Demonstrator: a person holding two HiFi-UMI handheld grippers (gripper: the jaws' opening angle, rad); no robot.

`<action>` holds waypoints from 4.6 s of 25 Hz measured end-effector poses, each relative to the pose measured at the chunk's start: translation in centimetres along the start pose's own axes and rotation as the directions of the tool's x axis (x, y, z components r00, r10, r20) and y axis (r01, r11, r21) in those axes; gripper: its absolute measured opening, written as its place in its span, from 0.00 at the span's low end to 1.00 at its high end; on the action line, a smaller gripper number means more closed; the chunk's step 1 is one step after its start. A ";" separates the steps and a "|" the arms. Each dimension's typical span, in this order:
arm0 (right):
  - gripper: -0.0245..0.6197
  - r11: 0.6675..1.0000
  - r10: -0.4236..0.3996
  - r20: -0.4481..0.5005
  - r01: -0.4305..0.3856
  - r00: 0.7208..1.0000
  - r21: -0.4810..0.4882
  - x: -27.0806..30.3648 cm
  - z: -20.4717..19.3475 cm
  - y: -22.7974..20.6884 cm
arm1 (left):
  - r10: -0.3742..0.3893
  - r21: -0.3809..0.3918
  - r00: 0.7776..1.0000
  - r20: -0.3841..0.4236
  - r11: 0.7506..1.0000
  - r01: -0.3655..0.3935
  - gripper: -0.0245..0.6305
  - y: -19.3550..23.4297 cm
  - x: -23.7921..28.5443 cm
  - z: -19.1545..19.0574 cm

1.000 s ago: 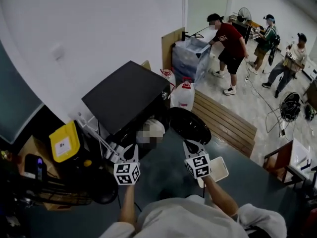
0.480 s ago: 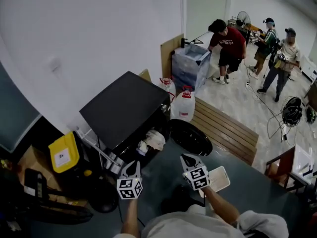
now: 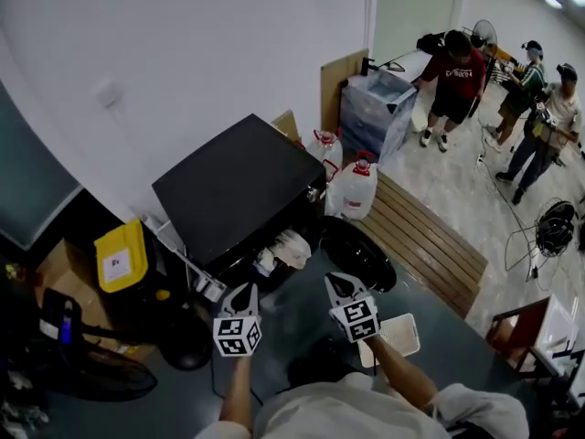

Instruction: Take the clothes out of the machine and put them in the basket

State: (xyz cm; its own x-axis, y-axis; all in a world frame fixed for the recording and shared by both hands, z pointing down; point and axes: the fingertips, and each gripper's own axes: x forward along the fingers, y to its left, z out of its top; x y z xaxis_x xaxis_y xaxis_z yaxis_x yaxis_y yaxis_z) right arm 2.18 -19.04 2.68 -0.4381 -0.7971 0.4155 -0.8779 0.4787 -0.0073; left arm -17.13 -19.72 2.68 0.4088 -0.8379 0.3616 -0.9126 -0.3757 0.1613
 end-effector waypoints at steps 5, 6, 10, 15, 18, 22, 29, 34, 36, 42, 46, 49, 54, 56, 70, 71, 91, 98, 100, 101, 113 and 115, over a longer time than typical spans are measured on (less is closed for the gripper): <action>0.07 1.000 0.027 0.007 -0.027 1.000 0.001 1.5 0.6 -1.8 | 0.035 -0.010 0.999 0.015 0.999 -0.035 0.07 0.0 1.9 1.1; 0.07 0.999 0.032 0.008 -0.032 0.999 0.000 1.8 0.6 -2.0 | 0.043 -0.013 0.999 0.019 0.999 -0.043 0.07 0.0 2.1 1.3; 0.07 0.999 0.045 0.003 -0.045 0.999 0.002 3.2 0.7 -2.4 | 0.067 -0.041 0.997 0.035 0.997 -0.065 0.07 0.8 2.9 2.0; 0.07 0.999 0.051 -0.020 -0.051 0.999 0.002 5.9 0.6 -0.7 | 0.053 -0.037 0.998 0.017 0.998 -0.052 0.07 2.9 3.8 1.5; 0.07 0.999 0.032 -0.020 -0.031 0.999 0.012 7.8 0.9 0.9 | 0.028 -0.040 1.000 0.013 0.999 -0.027 0.07 4.8 4.1 1.0; 0.07 1.000 0.014 -0.015 -0.014 1.000 0.015 9.9 1.1 2.7 | -0.010 -0.053 1.000 0.013 0.999 0.010 0.07 7.3 4.3 -0.1; 0.07 1.000 0.009 -0.030 -0.008 0.999 0.003 11.6 0.2 2.9 | 0.016 -0.039 1.000 -0.014 0.999 -0.016 0.07 9.8 4.0 -2.2; 0.07 1.000 0.024 -0.033 -0.024 0.999 0.013 11.0 -1.5 2.3 | 0.041 -0.009 0.999 -0.015 0.999 -0.041 0.07 9.6 3.4 -3.7; 0.07 0.999 0.031 -0.021 -0.031 0.999 0.011 10.5 -2.5 2.0 | 0.041 0.010 0.999 -0.020 0.999 -0.041 0.07 8.9 3.4 -4.8; 0.07 0.999 0.048 -0.037 -0.048 0.998 0.014 8.3 -7.1 1.4 | 0.086 0.029 0.994 -0.068 0.996 -0.084 0.07 6.6 3.0 -9.9; 0.07 0.997 0.071 -0.063 -0.070 0.995 0.018 8.1 -9.9 1.9 | 0.103 0.042 0.990 -0.099 0.994 -0.100 0.07 6.2 3.0 -12.3; 0.07 0.997 0.077 -0.054 -0.077 0.996 0.012 9.4 -10.6 1.4 | 0.095 0.043 0.991 -0.094 0.995 -0.091 0.07 6.6 3.8 -12.7; 0.07 0.996 0.084 -0.015 -0.084 0.996 0.010 13.2 -11.7 -0.2 | 0.082 0.070 0.994 -0.074 0.995 -0.077 0.07 8.6 7.0 -14.7; 0.07 0.997 0.076 0.003 -0.076 0.997 0.014 15.4 -12.4 -1.3 | 0.078 0.079 0.995 -0.057 0.994 -0.073 0.07 9.6 9.0 -15.5; 0.07 0.999 0.042 0.038 -0.043 0.998 0.026 28.7 -24.0 -3.2 | 0.070 0.076 0.997 -0.020 0.995 -0.068 0.07 14.8 17.5 -29.0; 0.07 0.999 0.042 0.041 -0.043 0.998 0.022 29.5 -25.0 -3.2 | 0.075 0.076 0.997 -0.012 0.994 -0.074 0.07 15.4 17.9 -29.9; 0.07 0.995 0.060 0.129 -0.049 0.990 -0.082 40.2 -40.1 -0.8 | 0.137 0.094 0.982 0.129 0.984 -0.150 0.07 22.7 21.4 -46.2; 0.07 0.992 0.092 0.166 -0.075 0.982 -0.105 41.4 -43.5 0.8 | 0.139 0.108 0.977 0.164 0.982 -0.157 0.07 22.9 23.0 -50.3; 0.07 0.991 0.101 0.173 -0.083 0.980 -0.108 41.2 -44.4 1.1 | 0.141 0.113 0.975 0.171 0.980 -0.161 0.07 22.5 23.2 -51.0; 0.07 0.990 0.106 0.175 -0.087 0.979 -0.111 41.0 -44.9 1.2 | 0.143 0.118 0.974 0.173 0.979 -0.165 0.07 22.3 23.2 -51.3; 0.07 0.983 0.147 0.190 -0.123 0.971 -0.137 40.4 -45.1 1.1 | 0.189 0.119 0.964 0.189 0.970 -0.214 0.07 22.4 22.4 -50.6; 0.07 0.978 0.170 0.194 -0.141 0.966 -0.153 40.8 -44.7 1.6 | 0.205 0.108 0.959 0.196 0.967 -0.229 0.07 22.8 22.1 -50.4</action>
State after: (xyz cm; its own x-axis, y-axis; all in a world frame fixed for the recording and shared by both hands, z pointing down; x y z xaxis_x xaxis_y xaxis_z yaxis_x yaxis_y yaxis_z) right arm -8.50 -34.36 60.25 -0.6098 -0.7603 0.2236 -0.7673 0.6370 0.0735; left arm -28.94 -26.85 60.66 0.2050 -0.9582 0.1998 -0.9765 -0.2142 -0.0255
